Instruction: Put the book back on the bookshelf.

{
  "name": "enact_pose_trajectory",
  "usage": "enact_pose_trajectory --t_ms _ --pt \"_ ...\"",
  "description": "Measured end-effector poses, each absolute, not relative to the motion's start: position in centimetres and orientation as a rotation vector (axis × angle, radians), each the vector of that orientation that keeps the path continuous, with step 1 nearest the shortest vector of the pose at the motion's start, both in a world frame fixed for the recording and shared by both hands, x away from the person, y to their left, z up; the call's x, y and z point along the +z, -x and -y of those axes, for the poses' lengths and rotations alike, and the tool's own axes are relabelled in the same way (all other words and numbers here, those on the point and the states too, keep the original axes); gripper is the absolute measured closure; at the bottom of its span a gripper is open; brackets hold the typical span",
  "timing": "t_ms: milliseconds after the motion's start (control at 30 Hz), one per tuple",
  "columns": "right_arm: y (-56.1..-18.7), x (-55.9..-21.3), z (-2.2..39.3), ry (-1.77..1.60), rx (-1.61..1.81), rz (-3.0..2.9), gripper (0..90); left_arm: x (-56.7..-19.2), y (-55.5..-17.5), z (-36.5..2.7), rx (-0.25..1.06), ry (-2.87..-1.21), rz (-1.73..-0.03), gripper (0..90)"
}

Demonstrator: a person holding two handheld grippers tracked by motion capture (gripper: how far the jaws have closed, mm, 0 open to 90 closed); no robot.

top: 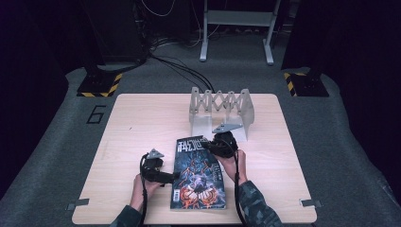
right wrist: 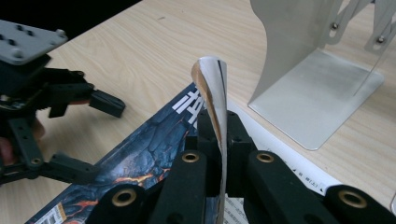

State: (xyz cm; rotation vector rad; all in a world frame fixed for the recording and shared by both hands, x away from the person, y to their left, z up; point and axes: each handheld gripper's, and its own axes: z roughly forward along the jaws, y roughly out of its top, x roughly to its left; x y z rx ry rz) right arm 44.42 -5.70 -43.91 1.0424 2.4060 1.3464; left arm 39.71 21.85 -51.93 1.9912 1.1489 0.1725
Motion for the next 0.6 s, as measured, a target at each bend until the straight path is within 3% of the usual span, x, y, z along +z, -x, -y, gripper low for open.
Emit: enact_pose_trajectory --t_ms 300,600 --pt "-43.4 -42.9 5.7 -0.993 1.382 -2.38 88.6 -51.7 -41.1 -20.2 0.095 -2.002 -1.107 2.0" --pt "-42.9 -42.4 5.6 -0.962 1.408 -2.363 88.6 -51.9 -41.5 -19.3 0.028 -2.019 -1.058 9.2"
